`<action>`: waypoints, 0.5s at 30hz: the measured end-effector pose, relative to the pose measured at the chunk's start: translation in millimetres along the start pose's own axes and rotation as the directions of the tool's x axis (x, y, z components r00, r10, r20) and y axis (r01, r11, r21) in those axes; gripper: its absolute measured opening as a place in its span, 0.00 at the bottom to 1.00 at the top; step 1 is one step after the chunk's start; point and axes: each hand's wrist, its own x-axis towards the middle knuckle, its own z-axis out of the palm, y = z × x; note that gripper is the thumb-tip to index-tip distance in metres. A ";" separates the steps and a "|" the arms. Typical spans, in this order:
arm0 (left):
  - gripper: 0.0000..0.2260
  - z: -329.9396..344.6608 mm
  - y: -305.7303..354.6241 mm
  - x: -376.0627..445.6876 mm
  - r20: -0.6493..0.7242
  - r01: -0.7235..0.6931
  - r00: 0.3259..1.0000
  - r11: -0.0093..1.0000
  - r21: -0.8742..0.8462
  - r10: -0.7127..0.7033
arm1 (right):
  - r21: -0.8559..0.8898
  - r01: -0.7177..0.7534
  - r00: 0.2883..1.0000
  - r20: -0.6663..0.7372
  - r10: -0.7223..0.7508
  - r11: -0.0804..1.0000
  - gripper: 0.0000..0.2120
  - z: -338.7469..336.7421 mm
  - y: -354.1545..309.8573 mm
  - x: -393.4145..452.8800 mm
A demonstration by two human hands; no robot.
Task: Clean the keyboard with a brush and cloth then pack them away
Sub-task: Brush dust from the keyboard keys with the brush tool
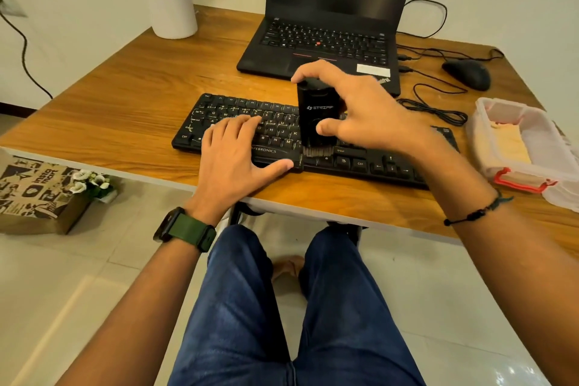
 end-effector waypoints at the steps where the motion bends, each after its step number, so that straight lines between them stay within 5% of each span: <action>1: 0.40 -0.7 -1.2 0.2 -0.004 0.012 1.000 1.000 -0.023 -0.013 | 0.016 -0.007 1.000 0.002 0.007 1.000 0.30 -3.4 1.0 0.1; 10: 0.14 -1.2 -22.0 4.3 -0.216 0.296 0.912 0.925 -0.237 -0.348 | 0.065 0.107 0.994 -0.044 -0.105 0.992 0.30 29.4 -16.3 11.8; 15: 0.15 -4.5 -24.2 3.8 -0.217 0.411 0.841 0.846 -0.338 -0.495 | 0.115 0.132 0.988 -0.092 -0.122 0.985 0.29 41.4 -21.6 15.8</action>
